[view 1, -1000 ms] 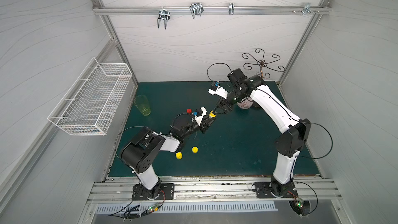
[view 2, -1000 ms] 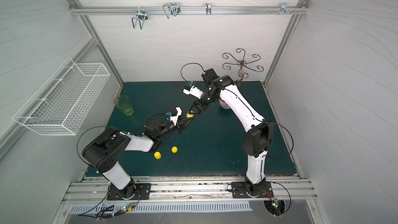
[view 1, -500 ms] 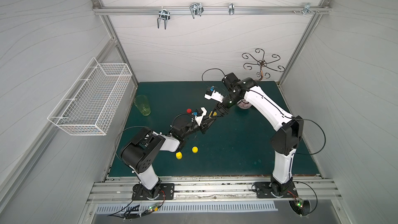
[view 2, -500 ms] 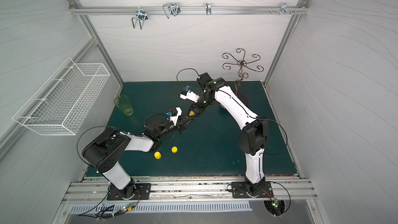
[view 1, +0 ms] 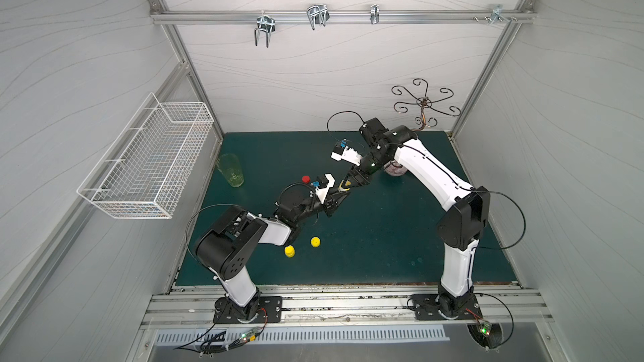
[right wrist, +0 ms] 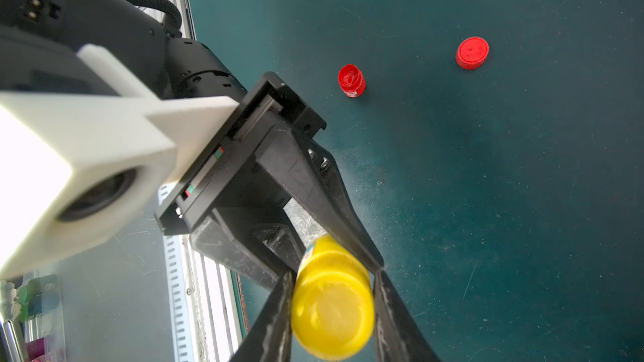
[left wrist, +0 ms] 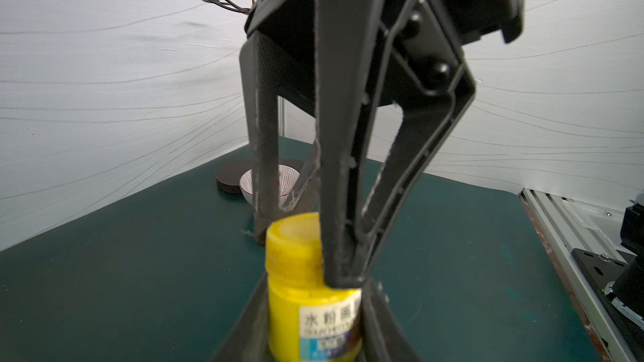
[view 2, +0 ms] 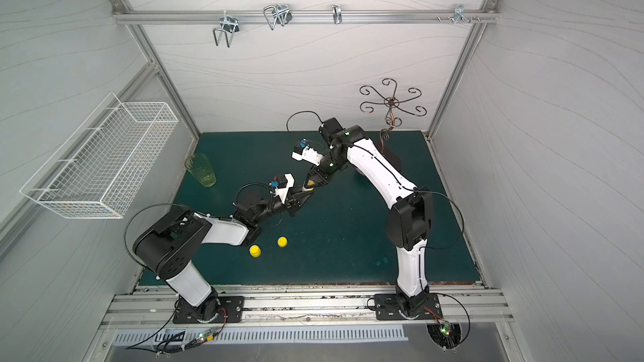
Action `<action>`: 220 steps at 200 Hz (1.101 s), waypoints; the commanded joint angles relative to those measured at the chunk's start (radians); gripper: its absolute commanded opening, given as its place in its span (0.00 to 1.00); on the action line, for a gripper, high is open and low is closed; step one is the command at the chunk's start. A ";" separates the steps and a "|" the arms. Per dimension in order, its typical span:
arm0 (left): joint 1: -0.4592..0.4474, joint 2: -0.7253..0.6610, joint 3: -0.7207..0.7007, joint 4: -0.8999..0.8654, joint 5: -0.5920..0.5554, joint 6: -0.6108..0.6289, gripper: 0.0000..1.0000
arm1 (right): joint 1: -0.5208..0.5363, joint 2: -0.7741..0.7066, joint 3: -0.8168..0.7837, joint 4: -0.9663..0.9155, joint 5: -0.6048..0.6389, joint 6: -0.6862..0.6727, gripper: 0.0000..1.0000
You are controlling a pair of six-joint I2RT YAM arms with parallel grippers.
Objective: Close the paint jar lid
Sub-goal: Screw the lid onto the paint jar.
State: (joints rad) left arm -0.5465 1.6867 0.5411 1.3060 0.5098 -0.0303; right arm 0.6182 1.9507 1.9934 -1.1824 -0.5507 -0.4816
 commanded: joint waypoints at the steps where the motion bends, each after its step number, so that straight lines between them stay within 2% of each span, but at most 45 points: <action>1: 0.002 0.005 0.058 0.102 -0.070 0.018 0.10 | 0.028 0.037 -0.010 -0.020 -0.007 0.161 0.25; 12: -0.009 0.009 0.067 0.102 -0.118 0.048 0.10 | 0.030 0.073 0.024 -0.018 0.027 0.296 0.25; 24: -0.031 0.017 0.080 0.102 -0.186 0.098 0.10 | 0.029 0.120 0.073 -0.046 0.061 0.441 0.20; 33: -0.051 0.024 0.090 0.102 -0.257 0.137 0.10 | 0.036 0.142 0.085 -0.049 0.073 0.532 0.21; 67: -0.145 0.058 0.146 0.102 -0.504 0.310 0.09 | 0.066 0.123 -0.037 0.108 0.139 0.818 0.24; 89: -0.183 0.068 0.180 0.102 -0.580 0.359 0.09 | 0.070 0.095 -0.130 0.246 0.136 0.986 0.25; 111: -0.207 0.071 0.196 0.102 -0.601 0.371 0.08 | 0.074 0.082 -0.132 0.290 0.128 1.072 0.27; 134: -0.210 0.074 0.197 0.102 -0.601 0.352 0.08 | 0.076 0.066 -0.088 0.281 0.102 1.099 0.36; 145: -0.210 0.069 0.189 0.102 -0.599 0.339 0.08 | 0.071 0.050 -0.075 0.262 0.108 1.091 0.45; 159: -0.202 0.056 0.170 0.102 -0.588 0.315 0.08 | 0.057 0.017 -0.074 0.251 0.099 1.071 0.49; 170: -0.192 0.042 0.147 0.102 -0.565 0.294 0.08 | 0.034 -0.012 -0.073 0.240 0.085 1.047 0.58; 185: -0.184 0.024 0.111 0.102 -0.526 0.276 0.09 | -0.002 -0.051 -0.072 0.220 0.055 0.975 0.67; 220: -0.161 0.008 0.051 0.102 -0.423 0.199 0.09 | -0.062 -0.090 -0.022 0.115 -0.020 0.749 0.77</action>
State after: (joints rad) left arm -0.7147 1.7218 0.6155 1.2675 -0.0204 0.2253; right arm 0.5922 1.9121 1.9293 -0.9676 -0.4751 0.4385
